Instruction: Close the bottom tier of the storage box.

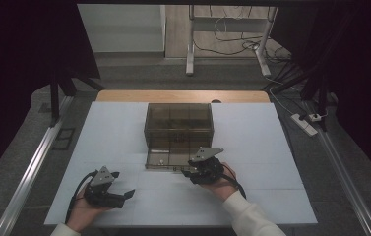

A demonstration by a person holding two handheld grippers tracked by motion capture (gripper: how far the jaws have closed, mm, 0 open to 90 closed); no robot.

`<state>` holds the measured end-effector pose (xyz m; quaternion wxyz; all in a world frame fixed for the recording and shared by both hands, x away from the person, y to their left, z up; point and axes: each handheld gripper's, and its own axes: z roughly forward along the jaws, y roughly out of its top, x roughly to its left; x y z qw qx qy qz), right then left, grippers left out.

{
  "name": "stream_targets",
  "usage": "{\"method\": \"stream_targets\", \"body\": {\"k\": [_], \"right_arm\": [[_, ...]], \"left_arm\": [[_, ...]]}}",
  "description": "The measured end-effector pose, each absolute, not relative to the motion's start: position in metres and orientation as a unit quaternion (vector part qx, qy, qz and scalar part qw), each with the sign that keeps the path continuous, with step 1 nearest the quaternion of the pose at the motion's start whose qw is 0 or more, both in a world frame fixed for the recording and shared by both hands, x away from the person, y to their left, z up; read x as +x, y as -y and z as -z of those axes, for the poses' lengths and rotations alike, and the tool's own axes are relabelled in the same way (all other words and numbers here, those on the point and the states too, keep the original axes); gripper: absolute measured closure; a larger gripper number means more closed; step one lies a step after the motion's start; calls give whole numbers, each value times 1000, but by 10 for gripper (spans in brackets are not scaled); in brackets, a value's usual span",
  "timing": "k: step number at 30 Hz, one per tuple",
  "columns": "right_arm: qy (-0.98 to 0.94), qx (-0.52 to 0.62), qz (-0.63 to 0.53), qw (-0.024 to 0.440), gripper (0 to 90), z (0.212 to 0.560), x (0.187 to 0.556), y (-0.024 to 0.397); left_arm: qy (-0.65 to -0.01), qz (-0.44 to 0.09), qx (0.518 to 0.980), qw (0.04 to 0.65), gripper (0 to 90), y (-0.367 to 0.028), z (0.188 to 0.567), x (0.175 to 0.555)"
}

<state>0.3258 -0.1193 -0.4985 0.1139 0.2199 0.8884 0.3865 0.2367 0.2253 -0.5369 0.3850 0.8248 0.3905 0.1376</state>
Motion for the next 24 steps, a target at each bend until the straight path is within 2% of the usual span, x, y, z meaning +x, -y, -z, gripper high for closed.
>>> {"method": "stream_targets", "body": {"k": [5,8,24], "right_arm": [[-899,207,-367,117,820,502,326,115],[-903,206,-358,118,893,504,326,116],[-911,213,-333,120,895,519,332,109]], "left_arm": [[-392,-139,824,384,109,-226,537,235],[-393,-139,824,384,109,-226,537,235],[-395,-137,821,389,109,-227,537,236]]}}
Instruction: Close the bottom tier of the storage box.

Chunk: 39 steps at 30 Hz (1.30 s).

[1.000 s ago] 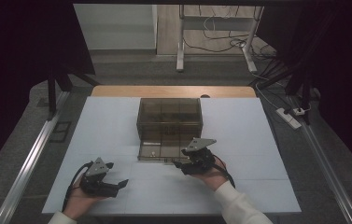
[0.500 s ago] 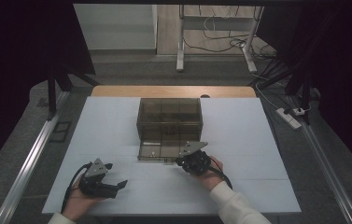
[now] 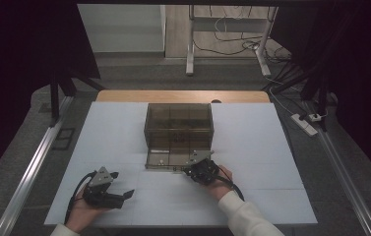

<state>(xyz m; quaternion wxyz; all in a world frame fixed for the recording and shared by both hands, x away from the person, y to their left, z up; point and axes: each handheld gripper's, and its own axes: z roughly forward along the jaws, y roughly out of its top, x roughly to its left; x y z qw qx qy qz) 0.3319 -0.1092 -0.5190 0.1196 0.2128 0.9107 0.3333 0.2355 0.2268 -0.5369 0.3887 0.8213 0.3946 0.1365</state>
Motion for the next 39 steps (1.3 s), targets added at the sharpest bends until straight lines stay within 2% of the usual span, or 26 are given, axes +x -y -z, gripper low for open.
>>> {"method": "stream_targets", "body": {"k": [39], "right_arm": [[-903,225,-327,163,894,521,349,103]], "left_arm": [[-388,-135,825,388,109,-223,537,237]]}}
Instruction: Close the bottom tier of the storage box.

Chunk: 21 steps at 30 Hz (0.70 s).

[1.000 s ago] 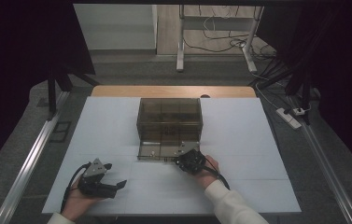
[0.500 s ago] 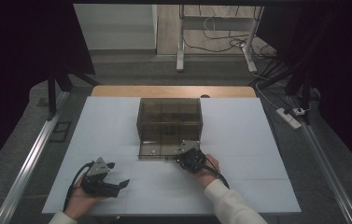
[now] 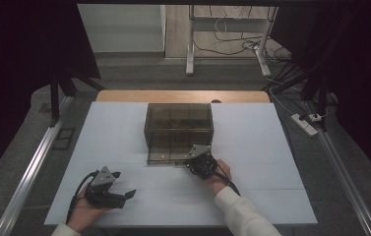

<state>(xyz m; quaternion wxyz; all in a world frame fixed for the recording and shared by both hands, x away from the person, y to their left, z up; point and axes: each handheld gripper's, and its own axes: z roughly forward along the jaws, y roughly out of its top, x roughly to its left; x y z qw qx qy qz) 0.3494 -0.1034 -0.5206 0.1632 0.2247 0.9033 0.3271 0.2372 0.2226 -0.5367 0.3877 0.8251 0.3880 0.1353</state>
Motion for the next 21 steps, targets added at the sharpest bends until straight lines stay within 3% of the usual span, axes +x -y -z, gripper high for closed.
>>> {"method": "stream_targets", "body": {"k": [21], "right_arm": [[-898,232,-329,176,895,521,363,101]], "left_arm": [[-395,-127,821,393,109,-225,538,238]]}}
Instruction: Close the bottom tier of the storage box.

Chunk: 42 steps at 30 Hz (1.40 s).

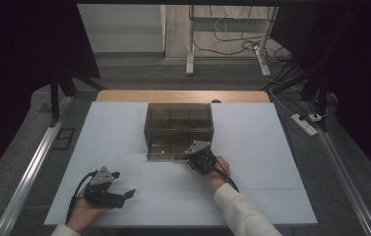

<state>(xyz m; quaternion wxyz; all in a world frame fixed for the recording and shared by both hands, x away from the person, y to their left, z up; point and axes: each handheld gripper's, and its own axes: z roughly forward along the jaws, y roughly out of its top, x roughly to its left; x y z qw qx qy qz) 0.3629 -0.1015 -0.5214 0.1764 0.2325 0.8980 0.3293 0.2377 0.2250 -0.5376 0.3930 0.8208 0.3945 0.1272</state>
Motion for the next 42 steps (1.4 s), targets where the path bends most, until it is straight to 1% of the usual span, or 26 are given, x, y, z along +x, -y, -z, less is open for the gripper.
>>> {"method": "stream_targets", "body": {"k": [42], "right_arm": [[-888,248,-340,187,894,525,382,98]], "left_arm": [[-392,-129,824,389,109,-225,538,237]]}}
